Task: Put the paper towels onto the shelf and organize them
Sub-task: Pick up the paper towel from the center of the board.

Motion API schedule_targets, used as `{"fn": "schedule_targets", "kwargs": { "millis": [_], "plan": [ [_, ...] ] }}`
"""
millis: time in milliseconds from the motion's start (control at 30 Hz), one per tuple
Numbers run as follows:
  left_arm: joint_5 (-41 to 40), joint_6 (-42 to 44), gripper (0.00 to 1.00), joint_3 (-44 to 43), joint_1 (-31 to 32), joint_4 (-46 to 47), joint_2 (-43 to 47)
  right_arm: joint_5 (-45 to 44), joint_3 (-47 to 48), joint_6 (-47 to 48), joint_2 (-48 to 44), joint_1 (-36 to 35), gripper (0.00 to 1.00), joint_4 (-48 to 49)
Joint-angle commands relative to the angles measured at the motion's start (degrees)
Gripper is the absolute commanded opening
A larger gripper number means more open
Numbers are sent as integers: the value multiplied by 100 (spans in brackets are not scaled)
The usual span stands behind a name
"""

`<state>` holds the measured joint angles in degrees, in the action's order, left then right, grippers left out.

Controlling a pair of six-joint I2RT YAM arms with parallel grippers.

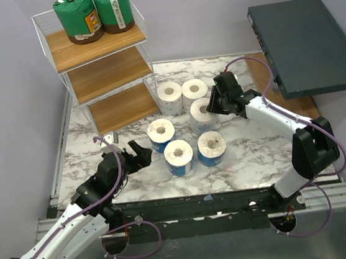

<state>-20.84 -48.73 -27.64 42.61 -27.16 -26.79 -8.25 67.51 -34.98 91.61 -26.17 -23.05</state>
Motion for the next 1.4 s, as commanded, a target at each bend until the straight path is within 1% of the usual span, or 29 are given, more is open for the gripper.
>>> {"fn": "schedule_targets", "kwargs": {
  "millis": [0,300,433,567,800,967,1200,1367],
  "plan": [
    [82,-6,94,-146,19,-81,93,34,228,44,-470,-19,36,-133],
    [-161,122,94,-351,19,-310,227,78,526,142,-1087,-144,35,-583],
    [-312,225,94,-532,19,-473,336,89,900,169,-1268,-316,35,-856],
    [-447,361,94,-777,19,-608,412,-139,1433,261,-1279,-692,36,-1151],
    [-984,656,94,-1186,19,-919,630,-495,2726,451,-728,-1563,36,-1552],
    [-1322,803,94,-1328,11,-984,872,-279,3375,433,-270,-1716,36,-1554],
    [-1556,829,93,-1325,12,-871,1183,-110,4165,329,448,-1966,36,-1595],
    [-1801,913,93,-1337,15,-870,1435,-49,4291,248,692,-2196,36,-1480]
  ]
}}
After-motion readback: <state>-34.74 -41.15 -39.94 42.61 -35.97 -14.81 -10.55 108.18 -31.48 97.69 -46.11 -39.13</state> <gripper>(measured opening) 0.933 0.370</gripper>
